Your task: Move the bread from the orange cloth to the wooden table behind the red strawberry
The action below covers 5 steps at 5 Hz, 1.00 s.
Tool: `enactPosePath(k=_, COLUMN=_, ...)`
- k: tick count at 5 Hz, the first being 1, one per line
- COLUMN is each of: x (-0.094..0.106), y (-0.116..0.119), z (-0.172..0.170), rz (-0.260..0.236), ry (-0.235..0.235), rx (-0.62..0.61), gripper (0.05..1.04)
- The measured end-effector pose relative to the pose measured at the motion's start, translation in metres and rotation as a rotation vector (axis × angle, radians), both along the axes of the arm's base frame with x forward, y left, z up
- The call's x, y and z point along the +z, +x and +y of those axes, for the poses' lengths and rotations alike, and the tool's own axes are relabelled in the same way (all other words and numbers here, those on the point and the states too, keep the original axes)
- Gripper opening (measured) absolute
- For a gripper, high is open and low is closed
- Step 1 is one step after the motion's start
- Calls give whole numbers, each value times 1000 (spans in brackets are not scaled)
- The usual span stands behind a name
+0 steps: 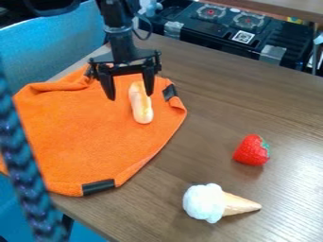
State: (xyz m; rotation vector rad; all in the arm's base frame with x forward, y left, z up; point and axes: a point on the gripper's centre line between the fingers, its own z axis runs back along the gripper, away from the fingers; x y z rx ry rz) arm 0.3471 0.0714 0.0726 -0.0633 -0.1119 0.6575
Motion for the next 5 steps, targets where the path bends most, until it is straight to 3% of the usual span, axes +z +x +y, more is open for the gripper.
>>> enactPosePath(k=2, x=-31, y=8, z=-4, rz=27, ry=53, rx=29, gripper=971)
enactPosePath(k=3, x=-35, y=9, z=-4, rz=32, ry=66, rx=57, gripper=688)
enactPosePath(k=4, x=-35, y=9, z=-9, rz=35, ry=59, rx=57, gripper=620)
enactPosePath(k=5, x=-29, y=12, z=-23, rz=50, ry=8, rx=47, gripper=620)
